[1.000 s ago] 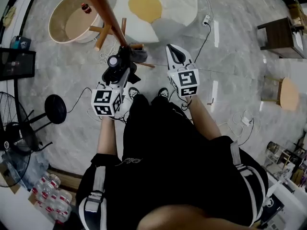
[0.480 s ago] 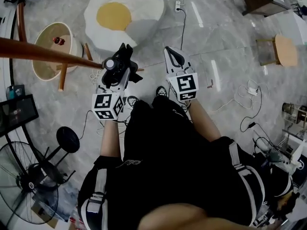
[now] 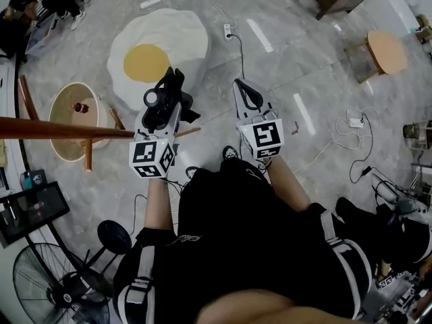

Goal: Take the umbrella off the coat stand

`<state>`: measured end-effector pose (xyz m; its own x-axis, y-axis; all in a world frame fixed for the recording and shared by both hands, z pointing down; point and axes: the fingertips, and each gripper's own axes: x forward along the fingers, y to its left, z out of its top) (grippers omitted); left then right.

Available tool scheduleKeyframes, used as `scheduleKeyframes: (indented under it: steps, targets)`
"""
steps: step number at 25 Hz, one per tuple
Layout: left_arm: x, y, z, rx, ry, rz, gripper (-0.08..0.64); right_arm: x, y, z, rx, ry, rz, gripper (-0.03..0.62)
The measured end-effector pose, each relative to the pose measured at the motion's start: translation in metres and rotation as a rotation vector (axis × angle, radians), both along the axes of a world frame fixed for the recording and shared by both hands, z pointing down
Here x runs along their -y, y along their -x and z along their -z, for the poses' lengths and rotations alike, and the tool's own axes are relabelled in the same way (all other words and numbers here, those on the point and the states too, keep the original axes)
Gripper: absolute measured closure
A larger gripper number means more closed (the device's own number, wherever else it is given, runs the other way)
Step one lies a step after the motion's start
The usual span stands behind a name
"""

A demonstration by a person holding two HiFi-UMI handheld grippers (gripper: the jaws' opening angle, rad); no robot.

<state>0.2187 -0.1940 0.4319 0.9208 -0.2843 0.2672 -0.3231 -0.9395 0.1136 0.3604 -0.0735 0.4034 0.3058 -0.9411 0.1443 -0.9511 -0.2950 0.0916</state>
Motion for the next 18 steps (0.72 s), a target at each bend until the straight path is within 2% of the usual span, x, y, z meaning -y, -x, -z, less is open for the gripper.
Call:
scheduleKeyframes:
  steps: [8,18]
  targets:
    - [-0.002,-0.013,0.012,-0.015,0.005,-0.032,0.291,-0.003,-0.006,0.019,-0.026,-0.031,-0.023,0.588]
    - [-0.007,-0.019,0.007,0.000,-0.004,-0.044,0.291,-0.014,-0.010,0.014,-0.009,-0.042,-0.042,0.588]
